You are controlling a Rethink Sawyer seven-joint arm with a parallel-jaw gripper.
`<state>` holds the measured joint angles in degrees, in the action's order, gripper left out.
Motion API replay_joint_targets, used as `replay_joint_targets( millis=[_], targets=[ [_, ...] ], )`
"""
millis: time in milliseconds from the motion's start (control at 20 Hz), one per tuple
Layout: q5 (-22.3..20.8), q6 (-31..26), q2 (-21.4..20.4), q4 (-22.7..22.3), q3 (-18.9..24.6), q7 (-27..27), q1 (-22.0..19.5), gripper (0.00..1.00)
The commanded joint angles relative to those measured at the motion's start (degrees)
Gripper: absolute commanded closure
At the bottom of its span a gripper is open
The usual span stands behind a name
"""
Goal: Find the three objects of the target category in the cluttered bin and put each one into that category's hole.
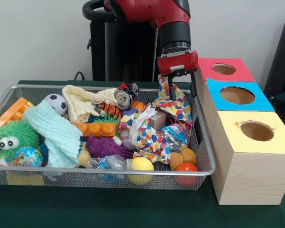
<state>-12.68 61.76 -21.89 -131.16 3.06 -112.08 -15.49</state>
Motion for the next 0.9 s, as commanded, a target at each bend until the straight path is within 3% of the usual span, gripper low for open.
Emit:
replay_joint_targets(
  millis=[50, 300, 550, 750, 900],
  targets=[
    [3.29, -19.72, -2.43, 6.6, -3.89, 3.02, 5.06, 0.0],
    [2.97, -24.76, -3.38, 8.87, -6.87, 1.35, 8.54, 0.0],
    [0.69, -22.17, -7.7, 7.29, -5.51, -5.68, 6.68, 0.0],
    [-0.85, -30.42, -10.67, 7.31, -4.27, -3.95, 5.65, 0.0],
    [-0.94, -32.56, -12.54, 6.84, -3.76, -4.53, 5.22, 0.0]
  ],
)
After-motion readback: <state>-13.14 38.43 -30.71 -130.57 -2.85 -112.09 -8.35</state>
